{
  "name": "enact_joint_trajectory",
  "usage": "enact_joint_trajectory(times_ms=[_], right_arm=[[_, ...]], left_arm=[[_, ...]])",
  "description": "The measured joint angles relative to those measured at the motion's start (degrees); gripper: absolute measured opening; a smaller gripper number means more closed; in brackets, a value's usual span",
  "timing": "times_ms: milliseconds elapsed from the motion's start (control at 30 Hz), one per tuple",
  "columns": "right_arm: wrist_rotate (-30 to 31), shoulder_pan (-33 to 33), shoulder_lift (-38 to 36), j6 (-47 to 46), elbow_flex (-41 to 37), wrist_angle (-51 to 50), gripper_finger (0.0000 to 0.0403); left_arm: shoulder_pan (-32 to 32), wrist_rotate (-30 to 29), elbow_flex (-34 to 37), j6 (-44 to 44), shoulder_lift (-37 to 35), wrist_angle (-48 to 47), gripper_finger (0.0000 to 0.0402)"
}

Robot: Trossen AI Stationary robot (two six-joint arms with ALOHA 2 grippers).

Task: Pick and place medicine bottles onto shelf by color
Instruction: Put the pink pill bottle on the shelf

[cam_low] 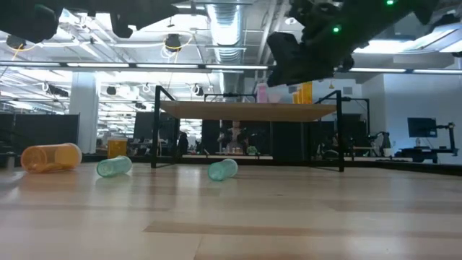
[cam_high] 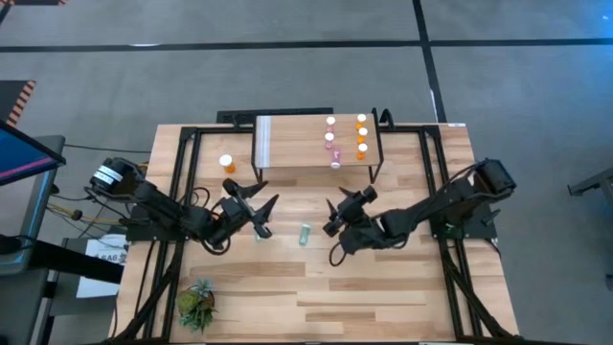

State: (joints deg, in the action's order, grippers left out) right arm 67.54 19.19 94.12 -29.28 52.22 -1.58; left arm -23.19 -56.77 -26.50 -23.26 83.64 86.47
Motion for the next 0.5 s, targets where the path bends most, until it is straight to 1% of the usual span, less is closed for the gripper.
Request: enact_joint_trajectory(times_ms=[67,133,200,233,300,333,433,467,500], right_arm=[[0.9,1.0,0.8,-2.5,-0.3,0.0,0.0263],[1.8,2.3,0.8,-4.1,-2.3,1.0,0.0263],[1.6,3.6,0.4,-3.5,-5.2,4.4,0.0263],[0.6,4.3,0.1,-2.6,-6.8,6.9,0.0263],[-3.0,5.7,-0.9,0.1,-10.6,12.6,0.0263],[-6.1,6.1,-1.1,2.1,-12.3,17.1,0.0262],[-17.2,6.7,-2.1,9.7,-17.9,33.4,0.0261],[-20.0,6.5,-2.0,12.0,-19.7,39.2,0.0261],[-21.2,6.0,-2.0,13.8,-21.6,44.5,0.0261]], left_arm=[[0.0,0.0,0.0,0.0,0.0,-0.3,0.0217],[-0.2,0.0,0.0,0.0,0.0,-0.3,0.0217],[-0.2,0.0,0.0,0.0,0.0,-0.5,0.0217],[-0.2,0.0,0.0,0.2,0.0,-0.6,0.0217],[-0.2,-0.1,0.0,0.3,0.0,-0.6,0.0217],[-0.2,-0.1,0.0,0.4,0.0,-0.6,0.0217],[-0.1,0.0,0.0,1.0,0.0,-0.6,0.0217],[0.0,0.0,0.0,1.3,0.1,-0.6,0.0217],[0.0,0.1,0.0,1.5,0.1,-0.6,0.0217]])
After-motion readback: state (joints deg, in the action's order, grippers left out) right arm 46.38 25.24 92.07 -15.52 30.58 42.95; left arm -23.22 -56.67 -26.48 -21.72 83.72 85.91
